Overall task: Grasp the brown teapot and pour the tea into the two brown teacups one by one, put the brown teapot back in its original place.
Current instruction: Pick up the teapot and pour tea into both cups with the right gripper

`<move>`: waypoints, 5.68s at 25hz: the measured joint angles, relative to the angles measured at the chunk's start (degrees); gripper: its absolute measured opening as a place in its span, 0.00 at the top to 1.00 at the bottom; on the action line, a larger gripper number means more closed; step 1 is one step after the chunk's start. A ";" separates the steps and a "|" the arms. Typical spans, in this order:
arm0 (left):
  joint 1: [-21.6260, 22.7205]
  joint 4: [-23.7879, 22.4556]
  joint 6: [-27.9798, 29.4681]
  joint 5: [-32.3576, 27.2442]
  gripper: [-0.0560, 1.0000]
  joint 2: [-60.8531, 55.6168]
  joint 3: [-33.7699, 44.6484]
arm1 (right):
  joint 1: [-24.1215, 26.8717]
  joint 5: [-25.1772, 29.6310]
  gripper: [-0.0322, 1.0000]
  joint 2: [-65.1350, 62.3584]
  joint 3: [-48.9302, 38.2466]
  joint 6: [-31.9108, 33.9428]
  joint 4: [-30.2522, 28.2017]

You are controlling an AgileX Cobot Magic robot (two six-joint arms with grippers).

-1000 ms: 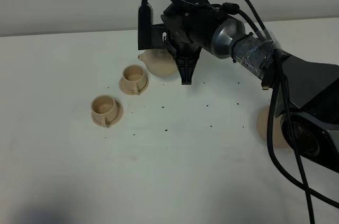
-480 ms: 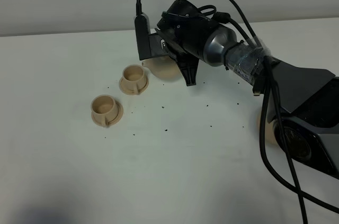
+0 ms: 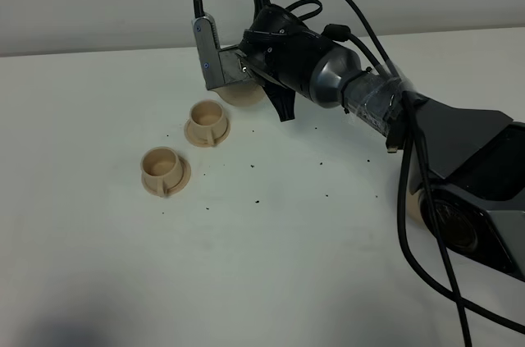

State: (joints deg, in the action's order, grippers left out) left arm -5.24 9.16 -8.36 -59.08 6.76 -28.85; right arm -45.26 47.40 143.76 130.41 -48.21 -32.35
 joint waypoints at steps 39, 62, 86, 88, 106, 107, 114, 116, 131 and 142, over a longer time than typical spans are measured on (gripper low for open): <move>0.00 0.00 0.00 0.00 0.73 0.00 0.00 | 0.00 -4.30 0.86 0.87 -0.32 -9.51 -3.27; 0.00 0.00 0.00 0.00 0.73 0.00 0.00 | 0.00 -6.92 0.86 0.87 -0.32 -15.24 -6.60; 0.00 0.00 0.00 0.00 0.73 0.00 0.00 | 0.00 -8.23 0.86 0.87 -0.32 -15.46 -13.58; 0.00 0.00 0.00 0.00 0.73 0.00 0.00 | 0.00 -8.23 0.86 0.87 -0.32 -15.71 -13.71; 0.00 0.00 0.00 0.00 0.73 0.00 0.00 | -0.44 -11.17 0.86 0.87 -0.32 -18.42 -14.36; 0.00 0.00 0.00 0.00 0.73 0.00 0.00 | -0.50 -11.49 0.86 0.87 -0.32 -18.42 -14.35; 0.00 0.00 0.00 0.00 0.73 0.00 0.00 | -0.55 -12.95 0.86 0.87 -0.32 -19.76 -14.37; 0.00 0.00 0.00 0.00 0.73 0.00 0.00 | -0.55 -13.36 0.86 0.87 -0.32 -20.28 -14.37; 0.00 0.00 0.00 0.00 0.73 0.00 0.00 | -0.55 -15.06 0.86 0.87 -0.32 -22.75 -14.67; 0.00 0.00 0.00 0.00 0.73 0.00 0.00 | -0.55 -16.73 0.86 0.87 -0.32 -23.85 -15.89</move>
State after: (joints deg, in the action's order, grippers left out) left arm -5.24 9.16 -8.36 -59.08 6.76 -28.85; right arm -45.81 30.67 144.63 130.09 -72.06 -48.25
